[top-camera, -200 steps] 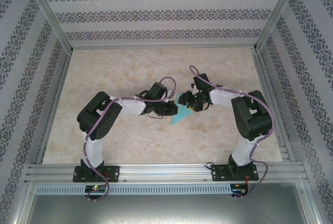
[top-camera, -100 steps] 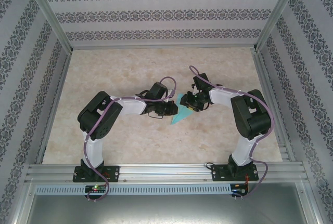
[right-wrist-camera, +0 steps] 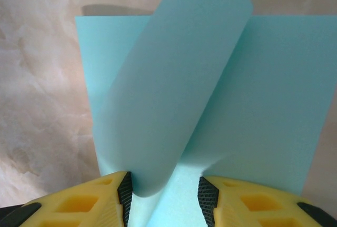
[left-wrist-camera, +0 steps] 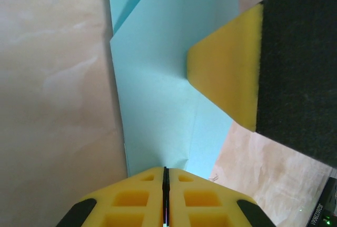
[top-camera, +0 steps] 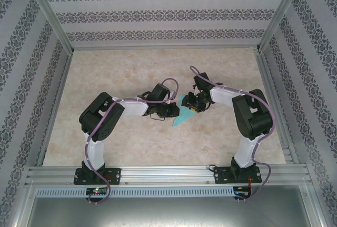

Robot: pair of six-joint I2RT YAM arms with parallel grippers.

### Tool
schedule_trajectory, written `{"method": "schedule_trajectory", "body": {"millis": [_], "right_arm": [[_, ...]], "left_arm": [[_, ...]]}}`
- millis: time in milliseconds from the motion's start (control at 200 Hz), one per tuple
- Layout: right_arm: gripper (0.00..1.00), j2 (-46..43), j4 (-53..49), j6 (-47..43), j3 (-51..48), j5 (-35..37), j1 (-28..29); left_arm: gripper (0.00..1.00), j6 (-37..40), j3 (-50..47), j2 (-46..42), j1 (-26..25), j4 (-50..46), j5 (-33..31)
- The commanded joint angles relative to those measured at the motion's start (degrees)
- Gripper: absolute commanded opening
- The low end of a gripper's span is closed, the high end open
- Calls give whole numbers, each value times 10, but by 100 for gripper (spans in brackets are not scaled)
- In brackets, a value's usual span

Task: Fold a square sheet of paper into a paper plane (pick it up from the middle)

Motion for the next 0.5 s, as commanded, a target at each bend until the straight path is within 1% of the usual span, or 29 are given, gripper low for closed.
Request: {"method": "schedule_trajectory", "body": {"millis": [0,130,495], "right_arm": [[45,77,-57,-18,-30,106,14],[45,84,-69,-20,-20,126,22],[44,104,-86,-19,-10,151,35]], "left_arm": [[12,13,13,14,-6,-24,-9],[12,13,14,16,-6,-27,-10],[11,13,18,23,-6,-40,-12]]}}
